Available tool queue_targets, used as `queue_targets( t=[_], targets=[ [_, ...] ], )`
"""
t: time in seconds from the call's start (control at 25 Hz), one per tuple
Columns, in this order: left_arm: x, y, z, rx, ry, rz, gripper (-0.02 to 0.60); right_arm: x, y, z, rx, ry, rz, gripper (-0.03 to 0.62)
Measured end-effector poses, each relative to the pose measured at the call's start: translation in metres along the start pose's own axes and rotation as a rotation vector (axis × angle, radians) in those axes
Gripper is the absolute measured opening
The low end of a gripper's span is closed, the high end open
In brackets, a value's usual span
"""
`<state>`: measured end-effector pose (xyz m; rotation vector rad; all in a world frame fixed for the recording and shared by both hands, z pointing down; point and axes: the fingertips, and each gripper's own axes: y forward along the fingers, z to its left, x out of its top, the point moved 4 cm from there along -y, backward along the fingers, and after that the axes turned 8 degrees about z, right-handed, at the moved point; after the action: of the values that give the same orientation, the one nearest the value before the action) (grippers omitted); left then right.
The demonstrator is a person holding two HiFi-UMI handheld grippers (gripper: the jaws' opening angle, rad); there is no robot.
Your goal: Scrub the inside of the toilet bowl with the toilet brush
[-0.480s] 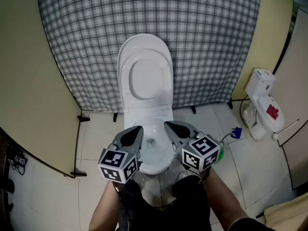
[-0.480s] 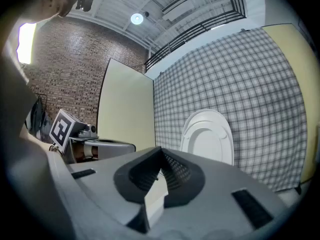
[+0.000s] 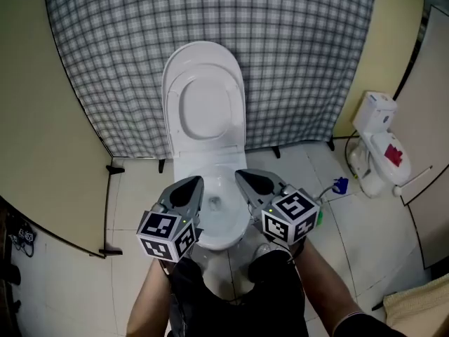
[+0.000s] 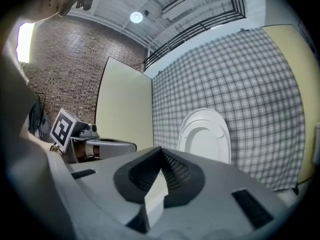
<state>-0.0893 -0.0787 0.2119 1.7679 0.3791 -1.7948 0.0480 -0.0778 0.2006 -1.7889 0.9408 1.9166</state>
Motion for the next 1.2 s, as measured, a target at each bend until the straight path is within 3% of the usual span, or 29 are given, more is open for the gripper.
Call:
queue_targets(
  t=[0.48, 1.2],
  targets=[
    [-0.029, 0.043, -0.016, -0.062, -0.034, 0.064, 0.01, -0.039, -0.014, -0.042, -0.09, 0.049, 0.086, 0.014],
    [-0.138, 0.124, -0.051, -0.177, -0.097, 0.263, 0.01, -0.196, -0.039, -0.128, -0.281, 0.21, 0.366, 0.015]
  ],
)
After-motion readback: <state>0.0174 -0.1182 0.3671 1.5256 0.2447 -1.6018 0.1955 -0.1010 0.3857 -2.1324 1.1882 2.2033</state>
